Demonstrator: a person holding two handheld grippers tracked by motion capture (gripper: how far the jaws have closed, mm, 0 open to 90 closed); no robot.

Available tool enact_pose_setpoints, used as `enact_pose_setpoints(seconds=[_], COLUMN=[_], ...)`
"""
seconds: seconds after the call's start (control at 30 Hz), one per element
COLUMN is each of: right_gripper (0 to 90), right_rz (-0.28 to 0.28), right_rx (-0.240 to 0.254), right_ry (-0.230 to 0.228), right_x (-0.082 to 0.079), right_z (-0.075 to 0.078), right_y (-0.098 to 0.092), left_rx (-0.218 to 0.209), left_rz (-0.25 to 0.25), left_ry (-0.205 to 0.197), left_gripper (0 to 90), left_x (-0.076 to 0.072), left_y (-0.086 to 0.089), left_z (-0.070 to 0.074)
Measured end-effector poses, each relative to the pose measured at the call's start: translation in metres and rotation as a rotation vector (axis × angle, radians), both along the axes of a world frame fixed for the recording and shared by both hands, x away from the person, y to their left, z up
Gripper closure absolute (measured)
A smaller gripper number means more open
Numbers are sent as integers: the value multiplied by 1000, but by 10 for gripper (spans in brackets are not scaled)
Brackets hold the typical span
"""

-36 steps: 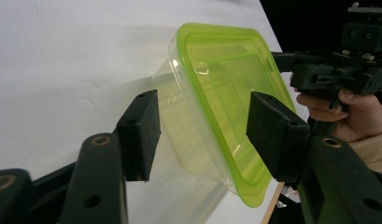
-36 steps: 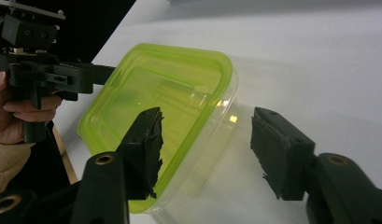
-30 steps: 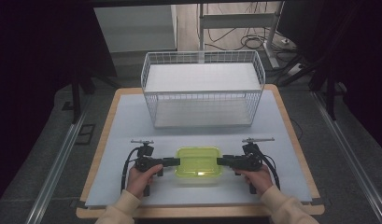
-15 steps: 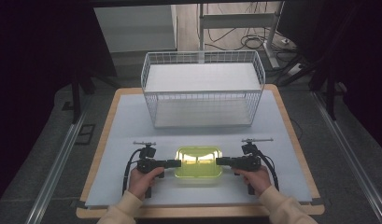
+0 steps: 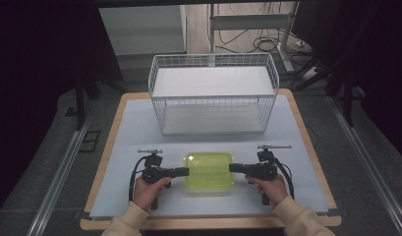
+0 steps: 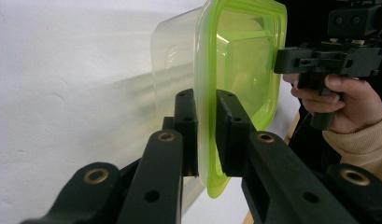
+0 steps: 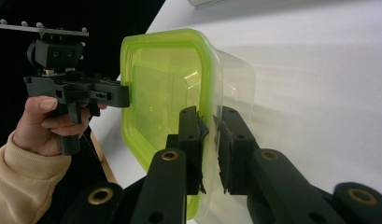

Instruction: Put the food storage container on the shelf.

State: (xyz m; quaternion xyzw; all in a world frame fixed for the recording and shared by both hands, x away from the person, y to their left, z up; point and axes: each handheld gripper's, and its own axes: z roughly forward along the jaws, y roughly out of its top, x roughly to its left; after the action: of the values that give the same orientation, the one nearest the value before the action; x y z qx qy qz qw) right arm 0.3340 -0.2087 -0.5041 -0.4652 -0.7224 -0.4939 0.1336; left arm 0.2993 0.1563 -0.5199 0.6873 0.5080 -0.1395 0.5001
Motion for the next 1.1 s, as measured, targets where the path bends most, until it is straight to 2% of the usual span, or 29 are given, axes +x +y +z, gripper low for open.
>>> enact_pose_setpoints(seconds=[0.17, 0.73, 1.0, 1.1], right_gripper=[804, 803, 803, 804], right_rz=[4, 11, 18, 12], right_rx=[4, 0, 2, 13], right_ry=[-5, -77, -80, -79], right_x=[0, -2, -1, 0], right_z=[1, 13, 16, 19], right_y=[-1, -1, -3, -4], left_rx=[-1, -10, -18, -16], left_rz=[-1, -5, -16, -22], left_ry=[-11, -35, -32, -48], left_gripper=[808, 809, 809, 808], left_x=[-1, -3, 0, 2], left_y=[0, 0, 0, -2], left_z=[3, 14, 17, 23])
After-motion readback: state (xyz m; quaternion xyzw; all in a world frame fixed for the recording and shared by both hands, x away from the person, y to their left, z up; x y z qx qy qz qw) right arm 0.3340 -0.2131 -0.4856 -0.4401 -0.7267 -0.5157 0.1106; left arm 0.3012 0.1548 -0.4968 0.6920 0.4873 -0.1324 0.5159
